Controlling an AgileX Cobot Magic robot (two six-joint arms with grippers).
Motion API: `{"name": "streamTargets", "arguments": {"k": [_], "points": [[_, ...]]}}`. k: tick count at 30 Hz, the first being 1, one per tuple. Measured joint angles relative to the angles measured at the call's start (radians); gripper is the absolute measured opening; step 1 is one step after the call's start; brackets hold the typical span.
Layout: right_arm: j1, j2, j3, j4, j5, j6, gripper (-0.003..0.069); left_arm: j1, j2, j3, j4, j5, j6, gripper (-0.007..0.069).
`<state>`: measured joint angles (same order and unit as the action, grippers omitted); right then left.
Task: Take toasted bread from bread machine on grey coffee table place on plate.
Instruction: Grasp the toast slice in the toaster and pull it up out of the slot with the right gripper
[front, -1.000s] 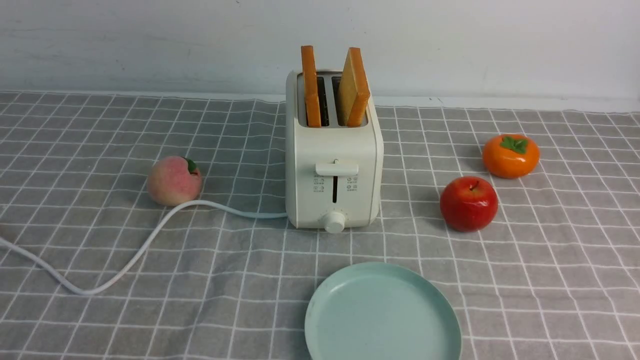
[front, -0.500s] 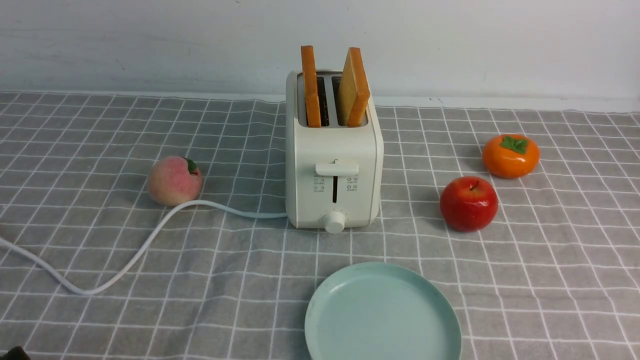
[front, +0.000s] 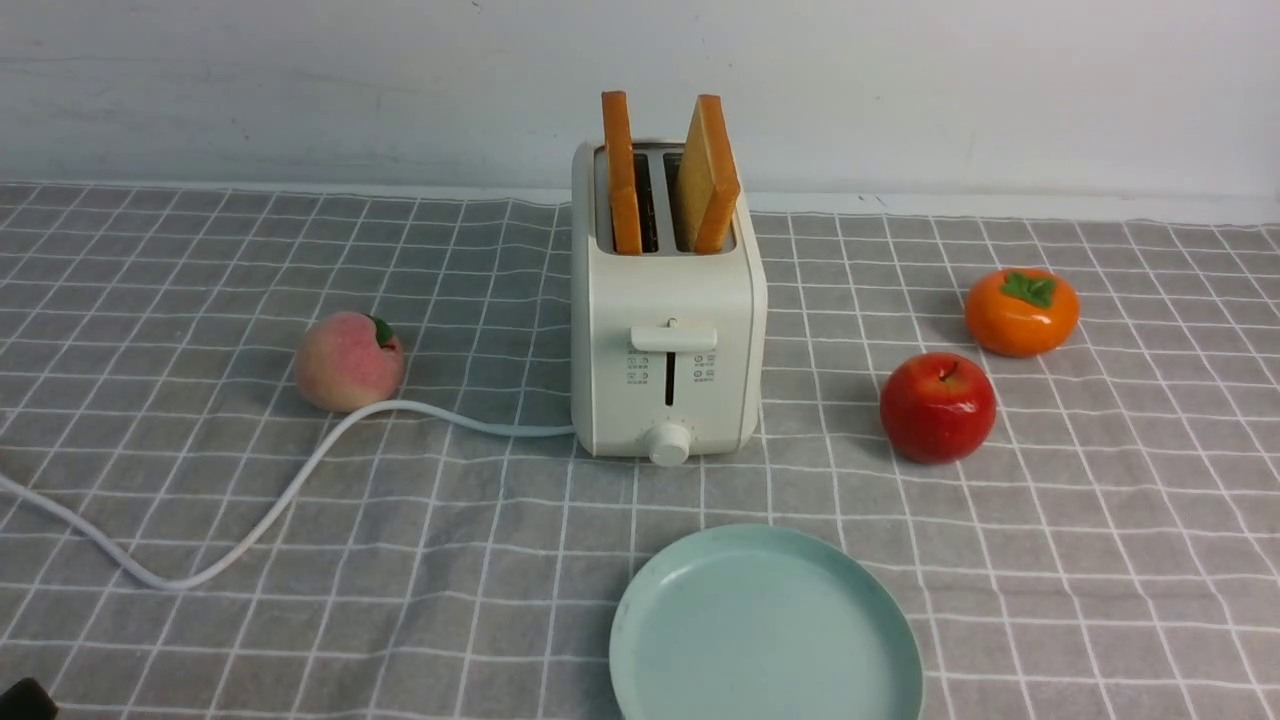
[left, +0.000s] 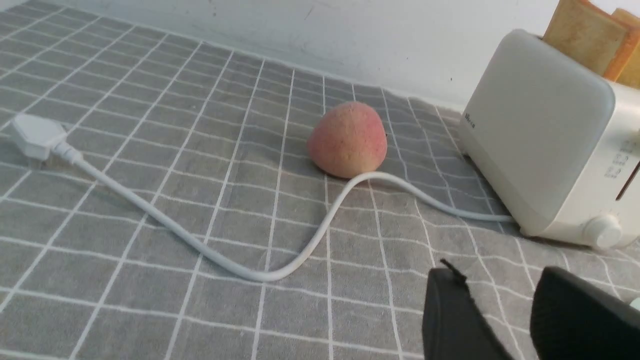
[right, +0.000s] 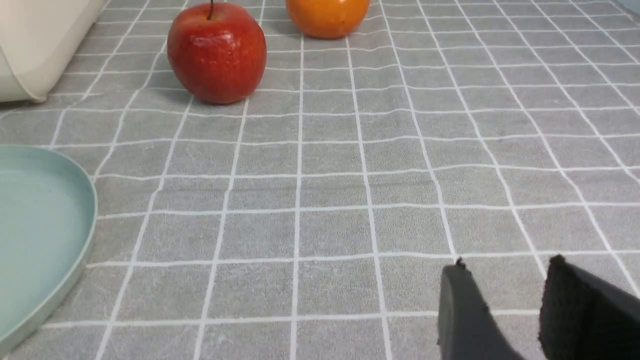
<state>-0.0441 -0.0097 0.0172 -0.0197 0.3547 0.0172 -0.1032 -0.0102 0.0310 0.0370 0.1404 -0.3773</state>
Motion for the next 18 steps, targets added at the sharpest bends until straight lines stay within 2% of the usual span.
{"name": "streamTargets", "arguments": {"k": [5, 8, 12, 18], "points": [[0.000, 0.000, 0.008, 0.000, -0.114, 0.000, 0.0239, 0.000, 0.000, 0.000, 0.001, -0.075, 0.000, 0.0237], [0.000, 0.000, 0.008, 0.000, -0.260, 0.000, 0.0239, 0.000, 0.000, 0.000, 0.017, -0.157, 0.000, 0.0237], [0.000, 0.000, 0.008, 0.000, -0.400, 0.000, 0.0239, 0.000, 0.000, 0.000, 0.023, -0.191, -0.015, 0.0237], [0.000, 0.000, 0.008, -0.002, -0.463, -0.002, 0.0239, 0.000, 0.000, 0.000, 0.031, -0.186, -0.023, 0.0237]]}}
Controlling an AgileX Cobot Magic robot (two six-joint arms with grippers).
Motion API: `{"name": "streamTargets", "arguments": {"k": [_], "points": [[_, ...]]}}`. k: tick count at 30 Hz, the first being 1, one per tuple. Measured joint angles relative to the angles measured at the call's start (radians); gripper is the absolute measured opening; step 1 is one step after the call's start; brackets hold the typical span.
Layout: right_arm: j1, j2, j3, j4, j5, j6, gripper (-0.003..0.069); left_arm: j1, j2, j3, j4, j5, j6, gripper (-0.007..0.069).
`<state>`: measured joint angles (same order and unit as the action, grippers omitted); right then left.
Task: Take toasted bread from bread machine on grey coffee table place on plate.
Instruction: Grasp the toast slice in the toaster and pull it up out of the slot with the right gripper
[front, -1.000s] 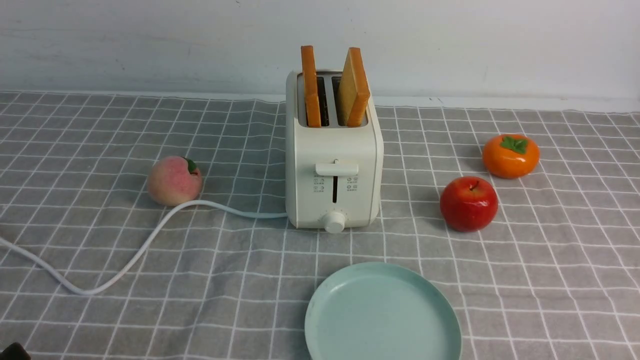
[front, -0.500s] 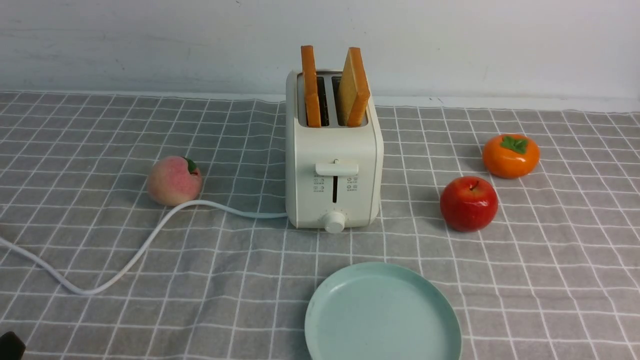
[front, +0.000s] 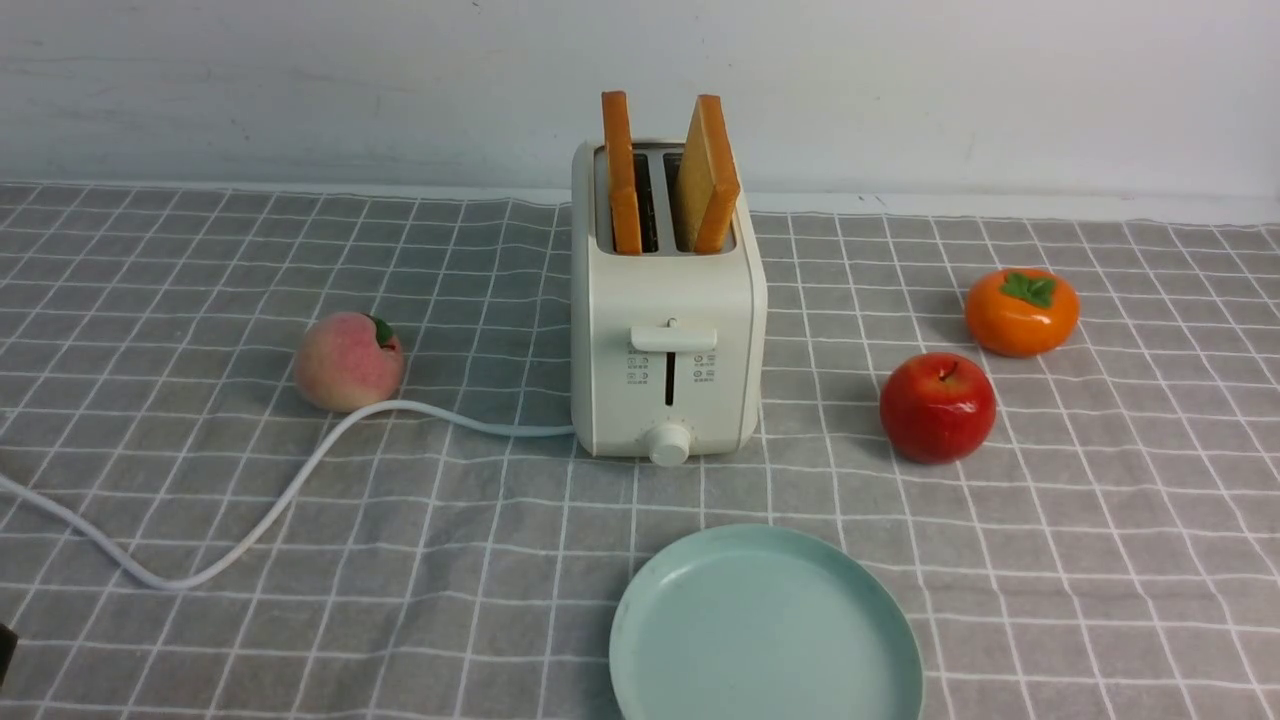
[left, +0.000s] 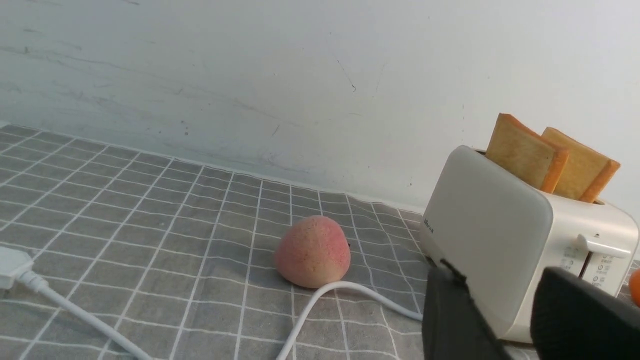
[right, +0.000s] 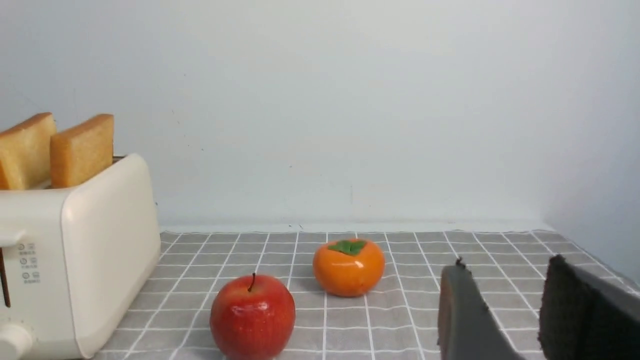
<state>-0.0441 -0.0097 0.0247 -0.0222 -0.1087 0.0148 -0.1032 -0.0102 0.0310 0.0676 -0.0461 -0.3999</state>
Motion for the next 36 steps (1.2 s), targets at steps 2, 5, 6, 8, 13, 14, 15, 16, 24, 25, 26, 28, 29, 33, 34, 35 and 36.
{"name": "streamTargets", "arguments": {"k": [2, 5, 6, 8, 13, 14, 15, 16, 24, 25, 26, 28, 29, 33, 34, 35, 36], "points": [[0.000, 0.000, 0.000, -0.008, -0.016, -0.007, 0.0239, 0.000, 0.000, 0.000, 0.000, -0.001, 0.000, 0.0237], [0.000, 0.000, 0.000, -0.012, -0.104, 0.020, 0.0239, 0.000, 0.000, 0.000, -0.005, -0.091, -0.013, 0.0237], [0.000, 0.000, 0.000, -0.013, -0.111, 0.024, 0.0239, 0.000, 0.000, 0.000, -0.008, -0.100, -0.019, 0.0237], [0.000, 0.000, 0.000, -0.011, -0.226, 0.076, 0.0239, 0.000, 0.000, 0.000, -0.035, -0.223, -0.060, 0.0237], [0.000, 0.000, -0.002, 0.022, -0.409, 0.113, 0.0239, 0.000, 0.000, -0.006, -0.104, -0.403, -0.074, 0.0237], [0.000, 0.000, -0.010, 0.045, -0.434, 0.124, 0.0239, 0.000, 0.000, -0.014, -0.114, -0.404, -0.074, 0.0237], [0.000, 0.000, -0.033, 0.090, -0.444, 0.134, 0.0239, 0.000, 0.000, -0.045, -0.130, -0.397, -0.074, 0.0237], [0.000, 0.000, -0.038, 0.090, -0.444, 0.134, 0.0239, 0.000, 0.000, -0.051, -0.132, -0.393, -0.074, 0.0237], [0.000, 0.215, -0.430, 0.247, -0.215, 0.123, 0.0239, 0.000, 0.241, -0.424, -0.144, -0.234, -0.024, 0.0237], [0.000, 0.225, -0.441, 0.248, -0.200, 0.123, 0.0239, 0.000, 0.250, -0.434, -0.144, -0.234, -0.024, 0.0237], [0.000, 0.316, -0.535, 0.249, -0.138, 0.123, 0.0239, 0.000, 0.329, -0.511, -0.144, -0.161, -0.032, 0.0237], [0.000, 0.400, -0.607, 0.250, -0.064, 0.122, 0.0239, 0.000, 0.383, -0.579, -0.145, -0.040, -0.057, 0.0237], [0.000, 0.452, -0.643, 0.250, -0.011, 0.122, 0.0239, 0.000, 0.417, -0.607, -0.146, 0.023, -0.073, 0.0237], [0.000, 0.654, -0.698, 0.226, 0.143, 0.096, 0.0239, 0.000, 0.531, -0.660, -0.137, 0.323, -0.116, 0.0237], [0.000, 0.663, -0.699, 0.219, 0.151, 0.093, 0.0239, 0.000, 0.541, -0.660, -0.132, 0.336, -0.116, 0.0237], [0.000, 0.709, -0.699, 0.210, 0.164, 0.084, 0.0239, 0.000, 0.561, -0.660, -0.122, 0.382, -0.117, 0.0237], [0.000, 0.781, -0.699, 0.197, 0.168, 0.075, 0.0239, 0.000, 0.602, -0.660, -0.092, 0.455, -0.119, 0.0237]]}}
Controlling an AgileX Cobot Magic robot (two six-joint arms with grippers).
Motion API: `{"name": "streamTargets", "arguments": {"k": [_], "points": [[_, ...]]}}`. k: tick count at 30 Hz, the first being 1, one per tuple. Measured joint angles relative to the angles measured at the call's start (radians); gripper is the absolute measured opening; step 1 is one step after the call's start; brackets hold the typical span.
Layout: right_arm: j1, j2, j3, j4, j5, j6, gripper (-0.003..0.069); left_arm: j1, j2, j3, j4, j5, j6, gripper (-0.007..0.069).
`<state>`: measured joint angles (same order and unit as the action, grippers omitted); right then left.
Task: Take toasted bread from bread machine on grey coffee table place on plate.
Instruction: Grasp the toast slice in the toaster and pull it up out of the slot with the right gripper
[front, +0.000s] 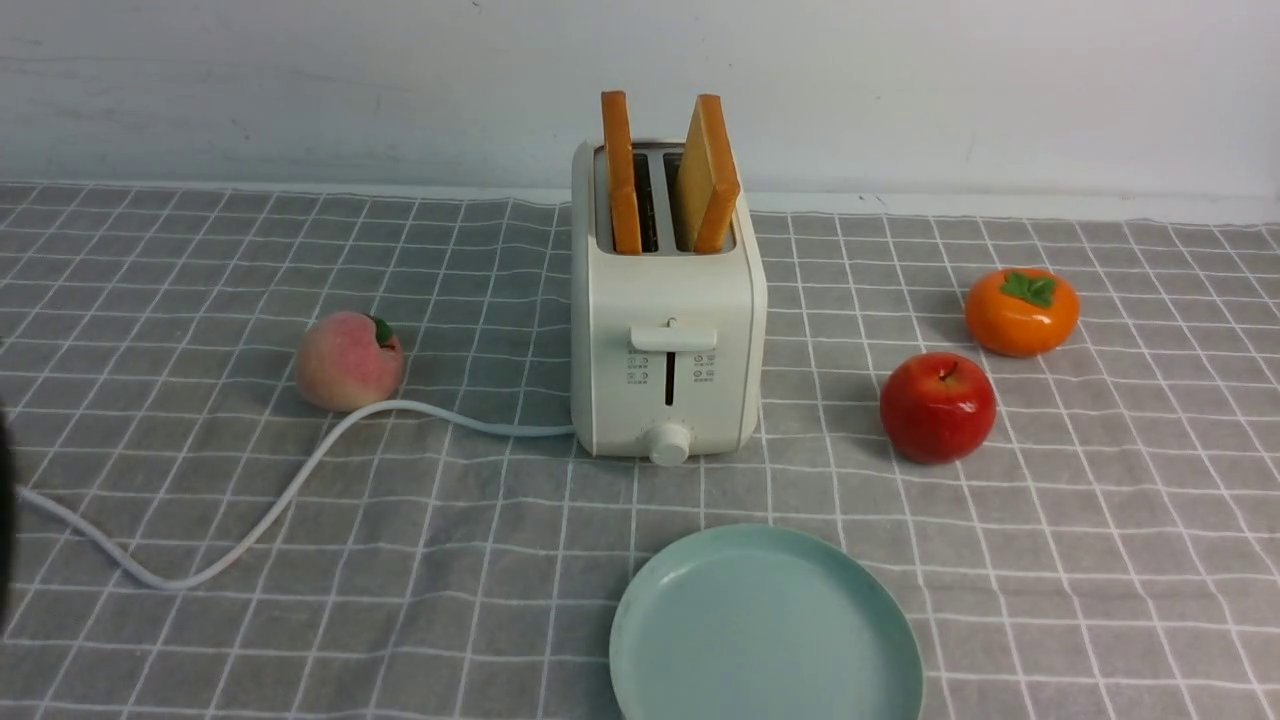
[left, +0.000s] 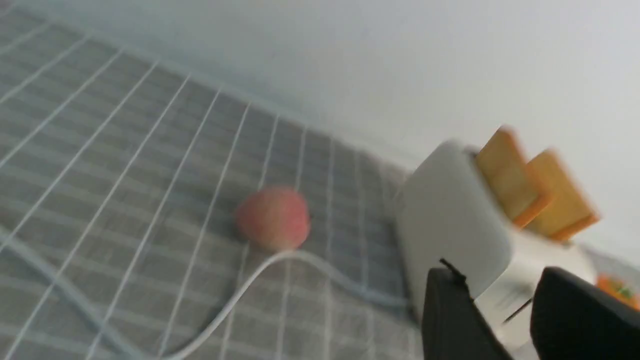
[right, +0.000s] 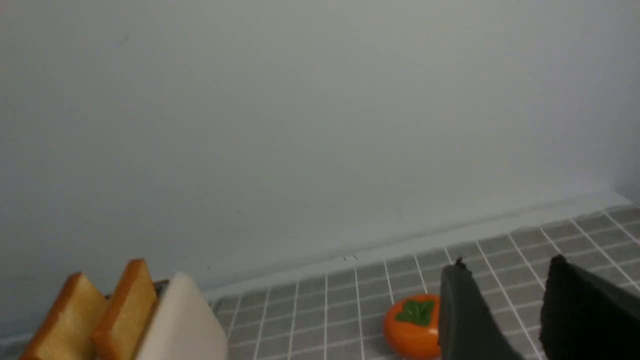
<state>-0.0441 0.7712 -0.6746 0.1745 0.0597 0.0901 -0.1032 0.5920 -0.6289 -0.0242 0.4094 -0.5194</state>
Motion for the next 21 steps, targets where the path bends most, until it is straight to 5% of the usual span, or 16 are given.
{"name": "streamTargets", "arguments": {"k": [5, 10, 14, 21], "points": [[0.019, 0.204, -0.003, 0.048, 0.010, 0.065, 0.0239, 0.000, 0.081, 0.000, 0.047, 0.108, -0.003, 0.0237], [0.101, 0.379, -0.068, 0.070, 0.194, 0.118, 0.0239, 0.000, 0.123, 0.000, -0.005, 0.184, -0.008, 0.0237], [0.214, 0.607, -0.297, 0.073, 0.433, 0.088, 0.0239, 0.000, 0.148, 0.000, -0.057, 0.275, -0.008, 0.0237], [0.327, 0.823, -0.715, 0.095, 0.452, 0.028, 0.0267, 0.000, 0.160, 0.000, -0.136, 0.255, -0.010, 0.0237]]}}
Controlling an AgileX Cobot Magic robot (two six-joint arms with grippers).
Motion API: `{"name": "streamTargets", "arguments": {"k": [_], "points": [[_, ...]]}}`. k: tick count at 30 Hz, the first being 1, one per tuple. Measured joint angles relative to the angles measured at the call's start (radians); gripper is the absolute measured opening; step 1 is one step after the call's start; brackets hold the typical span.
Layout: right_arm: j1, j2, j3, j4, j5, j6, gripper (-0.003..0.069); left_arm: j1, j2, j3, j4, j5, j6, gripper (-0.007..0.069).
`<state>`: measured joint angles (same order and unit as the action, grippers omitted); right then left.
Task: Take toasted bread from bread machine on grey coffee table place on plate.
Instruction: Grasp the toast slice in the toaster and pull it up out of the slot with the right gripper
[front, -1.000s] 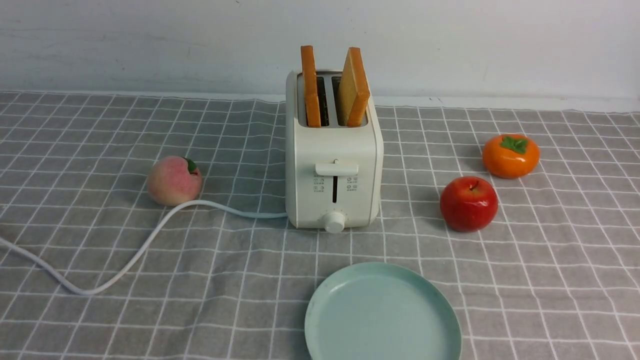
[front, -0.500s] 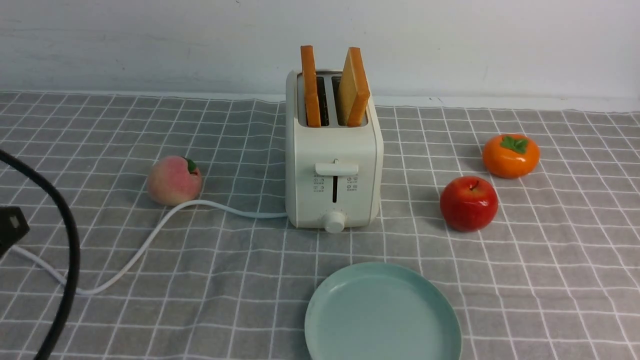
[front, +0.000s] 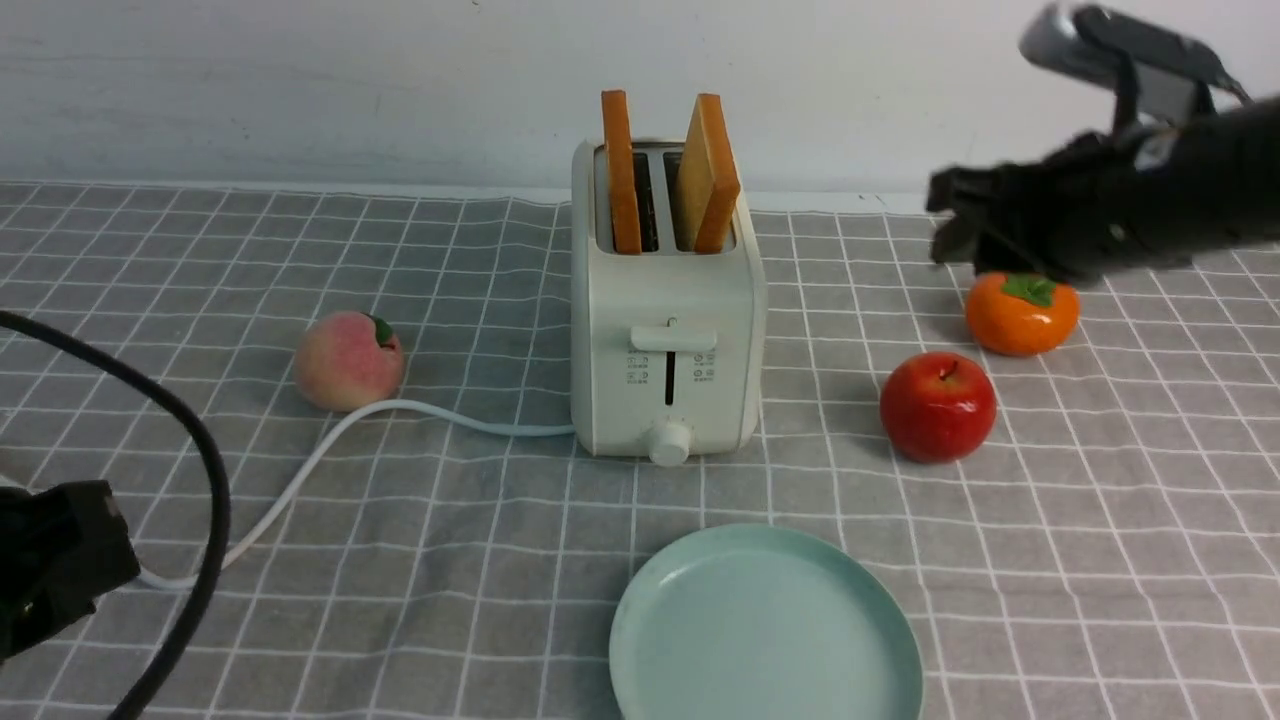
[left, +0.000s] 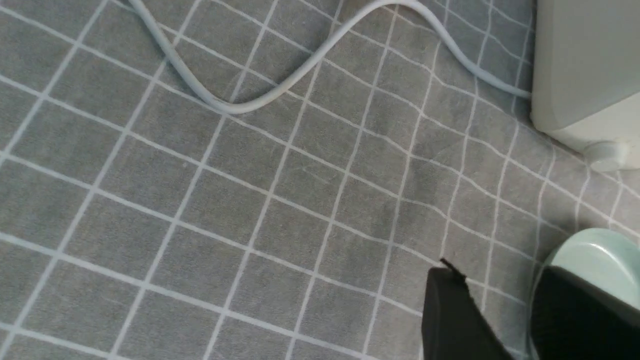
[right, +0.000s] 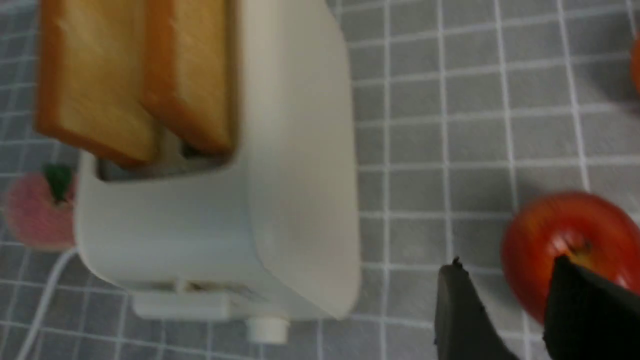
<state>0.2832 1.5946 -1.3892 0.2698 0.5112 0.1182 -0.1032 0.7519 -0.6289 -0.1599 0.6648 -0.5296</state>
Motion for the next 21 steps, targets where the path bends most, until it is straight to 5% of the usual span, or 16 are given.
{"name": "streamTargets", "arguments": {"k": [13, 18, 21], "points": [[0.133, 0.403, -0.472, 0.022, -0.046, -0.144, 0.0414, -0.053, 0.006, 0.000, -0.017, -0.023, 0.000, 0.0237], [0.131, 0.466, -0.474, 0.022, -0.099, -0.150, 0.0398, -0.063, 0.006, 0.000, -0.016, -0.023, 0.000, 0.0238], [0.131, 0.475, -0.474, 0.022, -0.100, -0.150, 0.0304, -0.063, 0.006, 0.000, -0.016, -0.023, 0.000, 0.0238]]}}
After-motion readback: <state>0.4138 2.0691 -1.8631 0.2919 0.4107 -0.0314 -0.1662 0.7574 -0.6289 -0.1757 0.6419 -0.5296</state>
